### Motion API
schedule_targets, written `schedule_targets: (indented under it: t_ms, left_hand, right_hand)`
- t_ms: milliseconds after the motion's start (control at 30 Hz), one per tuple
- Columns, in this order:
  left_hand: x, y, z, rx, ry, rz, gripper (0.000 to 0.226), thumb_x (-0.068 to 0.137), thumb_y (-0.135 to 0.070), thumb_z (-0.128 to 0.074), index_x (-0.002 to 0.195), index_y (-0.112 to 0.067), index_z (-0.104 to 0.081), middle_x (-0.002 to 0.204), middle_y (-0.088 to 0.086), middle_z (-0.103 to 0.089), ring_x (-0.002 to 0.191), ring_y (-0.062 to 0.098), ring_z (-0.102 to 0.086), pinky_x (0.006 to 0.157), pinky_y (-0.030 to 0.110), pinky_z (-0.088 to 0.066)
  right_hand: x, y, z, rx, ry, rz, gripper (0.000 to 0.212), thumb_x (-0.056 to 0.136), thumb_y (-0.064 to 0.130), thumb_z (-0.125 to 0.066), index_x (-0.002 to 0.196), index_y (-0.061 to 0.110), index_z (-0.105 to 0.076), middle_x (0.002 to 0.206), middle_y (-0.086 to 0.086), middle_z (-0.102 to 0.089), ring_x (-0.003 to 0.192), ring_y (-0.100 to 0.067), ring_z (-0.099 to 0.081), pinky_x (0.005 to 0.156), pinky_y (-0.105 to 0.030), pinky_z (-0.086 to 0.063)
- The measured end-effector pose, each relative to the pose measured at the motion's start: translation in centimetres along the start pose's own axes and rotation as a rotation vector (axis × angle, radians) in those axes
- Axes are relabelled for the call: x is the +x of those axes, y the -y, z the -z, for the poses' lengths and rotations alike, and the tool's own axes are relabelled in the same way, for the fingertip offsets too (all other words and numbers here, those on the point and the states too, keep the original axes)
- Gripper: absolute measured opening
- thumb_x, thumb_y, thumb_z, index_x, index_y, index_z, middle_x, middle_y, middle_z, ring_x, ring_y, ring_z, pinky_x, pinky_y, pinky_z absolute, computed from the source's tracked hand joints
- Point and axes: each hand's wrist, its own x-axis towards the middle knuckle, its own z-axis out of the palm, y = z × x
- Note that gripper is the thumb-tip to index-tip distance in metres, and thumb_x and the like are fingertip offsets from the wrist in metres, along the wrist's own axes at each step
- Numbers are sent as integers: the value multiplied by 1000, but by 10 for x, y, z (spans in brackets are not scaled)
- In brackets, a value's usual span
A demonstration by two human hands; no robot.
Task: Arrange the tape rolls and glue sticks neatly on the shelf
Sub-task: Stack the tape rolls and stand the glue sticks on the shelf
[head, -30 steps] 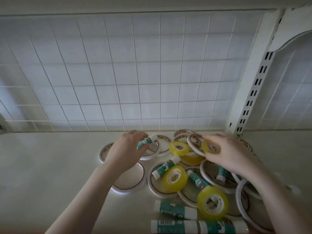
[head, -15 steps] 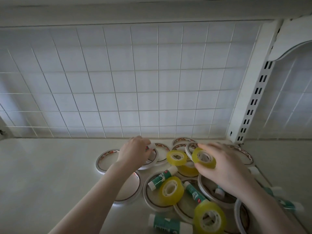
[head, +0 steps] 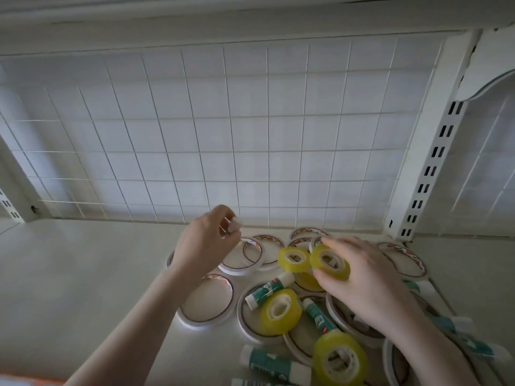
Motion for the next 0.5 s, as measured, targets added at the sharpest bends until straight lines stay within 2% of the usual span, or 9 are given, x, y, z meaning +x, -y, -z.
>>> schedule_targets:
  t_ms: [267, 367, 500]
  left_hand:
    - [-28, 50, 56, -135, -99, 164, 10, 78, -18, -68, 82, -23, -60, 73, -13, -65, 74, 12, -64, 66, 27, -46]
    - [-47, 82, 90, -155, -143, 197, 12, 78, -16, -67, 78, -25, -59, 71, -14, -65, 72, 7, -64, 63, 23, -45]
    - [-74, 139, 145, -169, -174, 234, 16, 76, -12, -67, 77, -25, -60, 73, -13, -66, 73, 8, -65, 68, 29, -48]
  right_hand:
    - [7, 60, -14, -30, 2, 33, 58, 85, 50, -55, 137, 29, -42, 134, 13, -46, 125, -7, -39, 100, -20, -29]
    - [13, 103, -34, -9, 2, 73, 58, 86, 49, -54, 139, 29, -41, 133, 12, -48, 123, -9, -41, 97, -19, -30]
    - [20, 174, -80, 20, 4, 91, 53, 84, 44, -60, 132, 25, -49, 127, 7, -54, 119, -15, -45, 96, -25, -33]
